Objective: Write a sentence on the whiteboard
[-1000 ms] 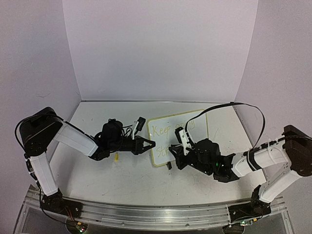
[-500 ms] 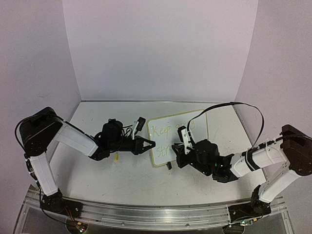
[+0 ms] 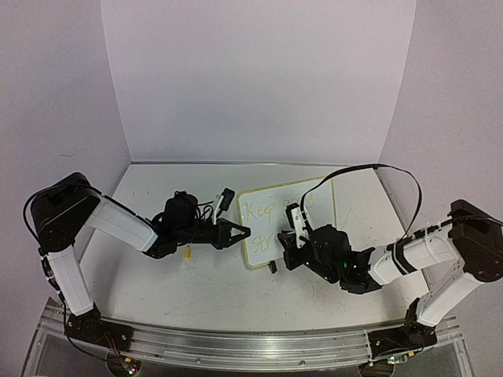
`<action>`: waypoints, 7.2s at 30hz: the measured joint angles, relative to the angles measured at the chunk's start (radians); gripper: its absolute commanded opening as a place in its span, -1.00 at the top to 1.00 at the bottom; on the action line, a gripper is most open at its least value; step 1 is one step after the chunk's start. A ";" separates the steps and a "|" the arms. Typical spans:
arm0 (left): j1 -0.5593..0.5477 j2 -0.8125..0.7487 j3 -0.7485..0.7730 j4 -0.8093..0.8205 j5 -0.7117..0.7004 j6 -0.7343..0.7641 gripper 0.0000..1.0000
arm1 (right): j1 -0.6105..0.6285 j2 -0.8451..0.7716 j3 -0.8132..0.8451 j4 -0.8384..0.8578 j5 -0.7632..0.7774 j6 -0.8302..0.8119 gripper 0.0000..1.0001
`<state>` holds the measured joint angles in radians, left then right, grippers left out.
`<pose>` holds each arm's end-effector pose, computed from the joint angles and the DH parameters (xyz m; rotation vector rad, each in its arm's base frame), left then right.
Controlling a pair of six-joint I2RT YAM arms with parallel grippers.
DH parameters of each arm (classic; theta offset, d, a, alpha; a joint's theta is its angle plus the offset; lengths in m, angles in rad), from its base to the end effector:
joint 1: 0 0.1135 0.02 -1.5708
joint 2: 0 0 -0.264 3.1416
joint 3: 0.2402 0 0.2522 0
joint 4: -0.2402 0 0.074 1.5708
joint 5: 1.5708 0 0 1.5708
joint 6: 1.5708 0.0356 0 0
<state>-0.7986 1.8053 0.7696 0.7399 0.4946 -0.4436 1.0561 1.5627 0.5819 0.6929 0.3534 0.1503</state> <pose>0.2381 -0.2687 0.1594 0.7261 1.9154 -1.2813 0.1618 0.2611 0.1768 -0.5893 1.7765 0.5131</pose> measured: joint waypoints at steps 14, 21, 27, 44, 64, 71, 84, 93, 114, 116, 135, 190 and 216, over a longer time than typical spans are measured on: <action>0.000 0.000 0.000 0.000 0.000 0.000 1.00 | 0.000 0.030 0.032 0.002 0.006 -0.004 1.00; 0.000 0.000 0.000 -0.001 -0.001 0.001 1.00 | 0.001 0.035 0.033 -0.010 0.004 0.011 1.00; 0.000 0.000 0.000 -0.001 -0.001 0.002 1.00 | 0.005 0.039 0.033 -0.022 -0.001 0.039 1.00; 0.001 0.000 0.000 -0.003 -0.001 0.007 1.00 | 0.015 0.053 0.021 -0.039 0.001 0.085 1.00; 0.001 0.000 0.000 -0.003 -0.001 0.008 1.00 | 0.004 0.036 0.013 -0.042 0.057 0.054 1.00; 0.001 0.000 0.000 -0.003 -0.001 0.008 1.00 | 0.003 0.036 0.013 -0.026 0.058 0.036 1.00; 0.001 0.000 0.000 -0.003 -0.001 0.007 1.00 | -0.002 0.036 0.031 0.001 0.058 0.019 1.00; 0.001 0.000 -0.001 -0.002 -0.002 0.008 1.00 | -0.003 0.040 0.037 0.004 0.052 0.011 1.00; 0.000 -0.008 -0.013 0.001 -0.009 0.009 1.00 | -0.024 -0.007 0.000 -0.016 0.027 0.034 1.00; 0.000 -0.008 -0.013 0.001 -0.009 0.009 1.00 | -0.031 -0.007 0.000 -0.017 0.027 0.033 1.00; 0.000 -0.008 -0.013 0.001 -0.009 0.008 1.00 | -0.030 0.012 0.009 0.002 0.023 0.011 1.00; 0.001 -0.008 -0.013 0.000 -0.010 0.008 1.00 | -0.035 0.013 0.014 -0.011 0.080 0.071 1.00; 0.002 -0.008 -0.019 -0.001 -0.016 0.009 1.00 | -0.034 0.033 -0.018 0.015 0.077 0.166 1.00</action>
<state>-0.7971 1.7977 0.7509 0.7392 0.4787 -0.4346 1.0218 1.5956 0.5637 0.7074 0.4305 0.3165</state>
